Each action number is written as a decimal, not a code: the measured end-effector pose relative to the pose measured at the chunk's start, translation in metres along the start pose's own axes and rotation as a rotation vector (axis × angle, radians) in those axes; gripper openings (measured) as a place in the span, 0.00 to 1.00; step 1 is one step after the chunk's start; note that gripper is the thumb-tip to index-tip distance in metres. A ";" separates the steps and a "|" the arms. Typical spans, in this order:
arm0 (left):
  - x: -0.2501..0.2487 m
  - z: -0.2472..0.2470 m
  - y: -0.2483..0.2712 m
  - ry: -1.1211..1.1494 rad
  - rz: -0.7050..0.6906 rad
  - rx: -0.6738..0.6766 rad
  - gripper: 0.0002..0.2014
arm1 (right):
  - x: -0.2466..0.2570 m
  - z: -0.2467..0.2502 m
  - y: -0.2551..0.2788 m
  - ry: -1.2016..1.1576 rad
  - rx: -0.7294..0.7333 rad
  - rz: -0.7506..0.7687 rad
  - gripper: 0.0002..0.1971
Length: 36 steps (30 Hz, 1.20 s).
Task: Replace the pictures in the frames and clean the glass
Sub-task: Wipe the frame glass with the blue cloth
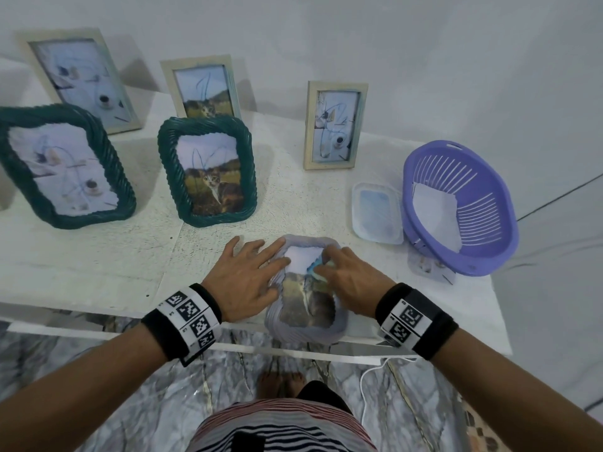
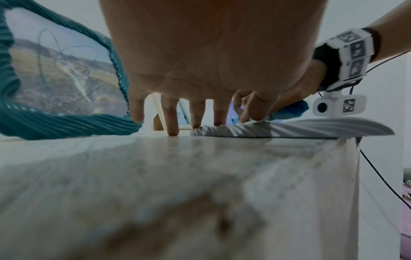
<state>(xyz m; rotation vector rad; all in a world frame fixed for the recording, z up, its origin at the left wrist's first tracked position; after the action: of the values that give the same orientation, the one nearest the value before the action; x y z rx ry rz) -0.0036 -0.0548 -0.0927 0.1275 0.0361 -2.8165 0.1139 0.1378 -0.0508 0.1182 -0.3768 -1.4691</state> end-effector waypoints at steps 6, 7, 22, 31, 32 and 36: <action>0.000 0.000 0.000 0.006 0.002 -0.010 0.29 | 0.005 0.004 -0.025 -0.082 -0.078 -0.080 0.14; -0.001 0.000 0.000 0.006 0.002 -0.017 0.29 | 0.011 0.000 -0.023 -0.109 -0.066 -0.048 0.13; 0.001 -0.003 0.001 0.022 0.003 -0.035 0.29 | 0.019 -0.011 -0.004 -0.109 -0.014 0.074 0.15; 0.002 -0.004 0.001 0.027 0.005 -0.042 0.29 | 0.008 0.004 -0.009 -0.062 -0.039 0.009 0.12; 0.002 -0.004 0.001 0.029 0.005 -0.047 0.29 | 0.015 0.000 -0.008 -0.072 -0.031 0.034 0.13; 0.002 -0.003 0.001 0.033 0.004 -0.053 0.29 | 0.026 -0.012 0.015 -0.074 0.039 0.184 0.17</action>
<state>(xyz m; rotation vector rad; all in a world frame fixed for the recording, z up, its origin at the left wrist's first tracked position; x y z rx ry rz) -0.0045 -0.0564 -0.0958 0.1621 0.1174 -2.8064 0.1329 0.1118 -0.0531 0.0587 -0.4644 -1.2867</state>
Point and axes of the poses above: each hand's wrist, its own y-axis away from the middle knuckle, its own z-axis out of the back of the hand, x = y × z, the point moved 2 cm from there along -y, towards the middle knuckle, and after that the axes turned 3 degrees about x, right-handed, at the moved point
